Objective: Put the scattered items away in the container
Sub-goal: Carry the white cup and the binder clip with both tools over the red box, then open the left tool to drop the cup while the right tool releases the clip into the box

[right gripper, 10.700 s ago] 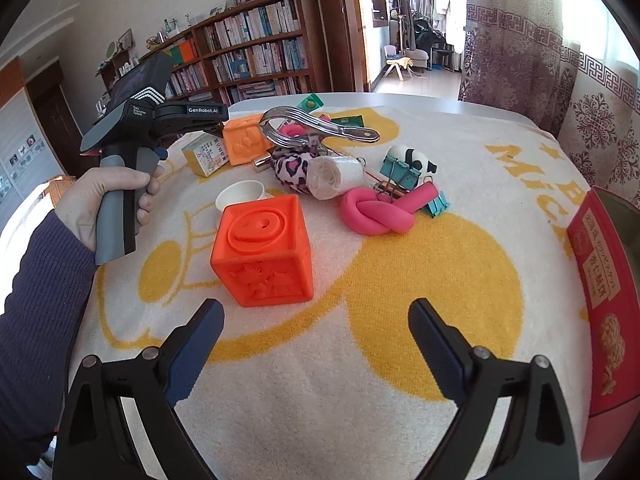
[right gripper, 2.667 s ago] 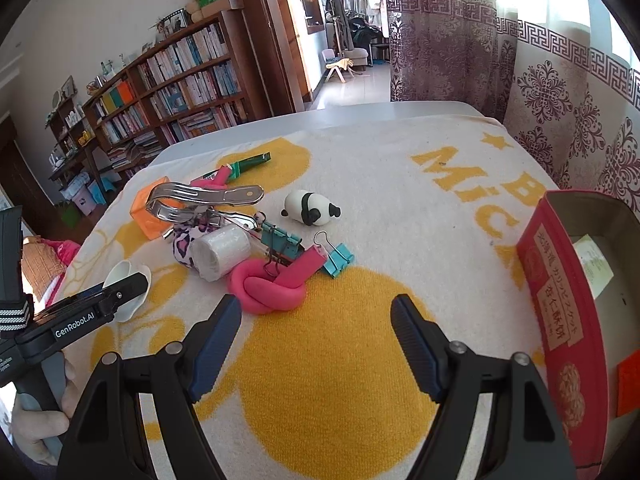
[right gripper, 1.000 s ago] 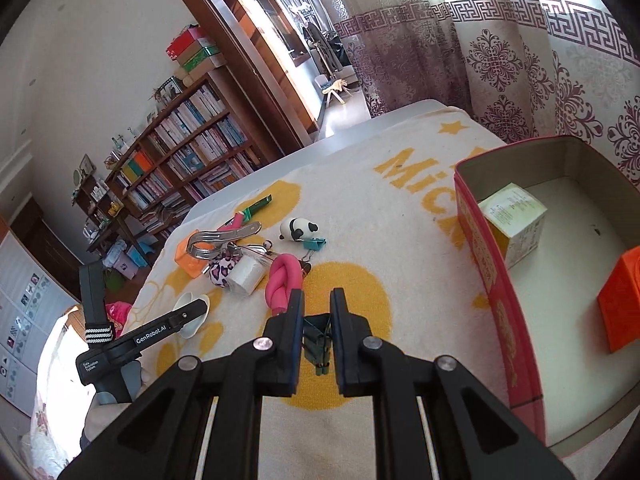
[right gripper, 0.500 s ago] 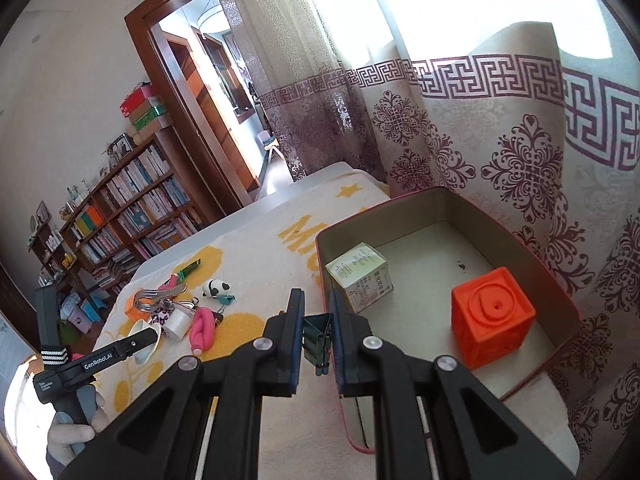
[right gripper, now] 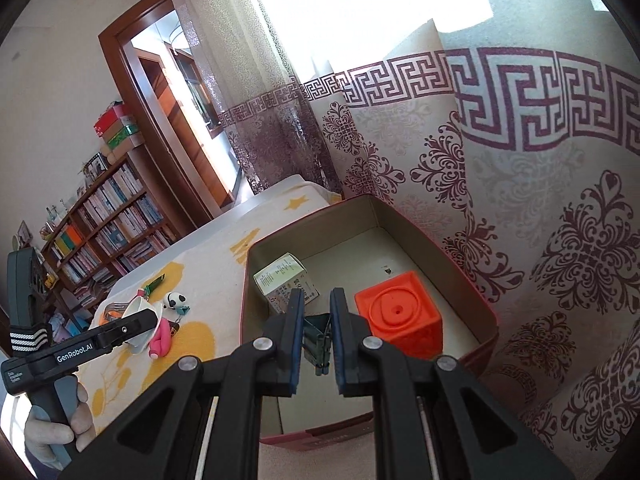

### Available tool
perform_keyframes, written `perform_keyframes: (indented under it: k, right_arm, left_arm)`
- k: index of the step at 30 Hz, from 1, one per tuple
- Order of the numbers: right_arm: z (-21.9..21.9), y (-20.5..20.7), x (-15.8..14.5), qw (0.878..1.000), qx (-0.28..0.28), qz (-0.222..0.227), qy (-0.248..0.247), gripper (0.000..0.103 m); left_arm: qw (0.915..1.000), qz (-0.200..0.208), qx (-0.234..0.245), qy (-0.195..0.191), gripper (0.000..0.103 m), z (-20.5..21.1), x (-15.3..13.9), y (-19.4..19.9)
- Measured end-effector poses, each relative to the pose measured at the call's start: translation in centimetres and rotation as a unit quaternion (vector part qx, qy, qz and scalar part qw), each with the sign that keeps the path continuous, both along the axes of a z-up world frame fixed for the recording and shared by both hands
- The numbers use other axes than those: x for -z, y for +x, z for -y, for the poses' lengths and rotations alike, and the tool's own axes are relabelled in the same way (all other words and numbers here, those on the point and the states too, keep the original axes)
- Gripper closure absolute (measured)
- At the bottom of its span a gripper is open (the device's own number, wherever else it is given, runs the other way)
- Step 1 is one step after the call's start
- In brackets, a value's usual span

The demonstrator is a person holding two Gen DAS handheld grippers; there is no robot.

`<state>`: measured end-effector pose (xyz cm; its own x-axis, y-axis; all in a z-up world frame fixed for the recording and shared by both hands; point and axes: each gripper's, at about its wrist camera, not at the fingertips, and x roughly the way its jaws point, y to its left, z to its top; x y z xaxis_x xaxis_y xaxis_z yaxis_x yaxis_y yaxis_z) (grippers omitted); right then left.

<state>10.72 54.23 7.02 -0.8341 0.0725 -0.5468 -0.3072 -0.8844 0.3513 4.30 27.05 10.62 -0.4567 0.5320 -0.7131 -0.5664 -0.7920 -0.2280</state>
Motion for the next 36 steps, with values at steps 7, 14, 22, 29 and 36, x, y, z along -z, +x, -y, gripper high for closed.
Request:
perform_keyframes:
  k: [7,14,22,29,36]
  right_arm:
    - [-1.5,0.6,-0.2,1.0,0.006,-0.009,-0.009,0.089]
    - [-2.7,1.2,-1.0,1.0,0.018,-0.019,-0.008,0.089]
    - [-3.4,0.8,-1.5,0.999,0.026,-0.026,-0.006,0.089]
    - [-3.3,-0.3,-1.6,0.999,0.023,-0.025,-0.006,0.089]
    - [-2.8,-1.8,-1.8,1.0,0.013,-0.024,0.002,0.089]
  left_arm:
    - [0.9983,-0.014,0.056,0.004,0.04,-5.4,-1.6,1.6]
    - [0.995,-0.013,0.1,0.002,0.04,-9.4,-1.4,2.9]
    - [0.9924,0.014,0.122,-0.011,0.032,-12.0,0.1,2.8]
    - [0.9947,0.029,0.099,-0.005,0.019,-10.8,0.6,1.6]
    - [0.9963,0.022,0.082,-0.015,0.019,-9.4,0.9,1.1]
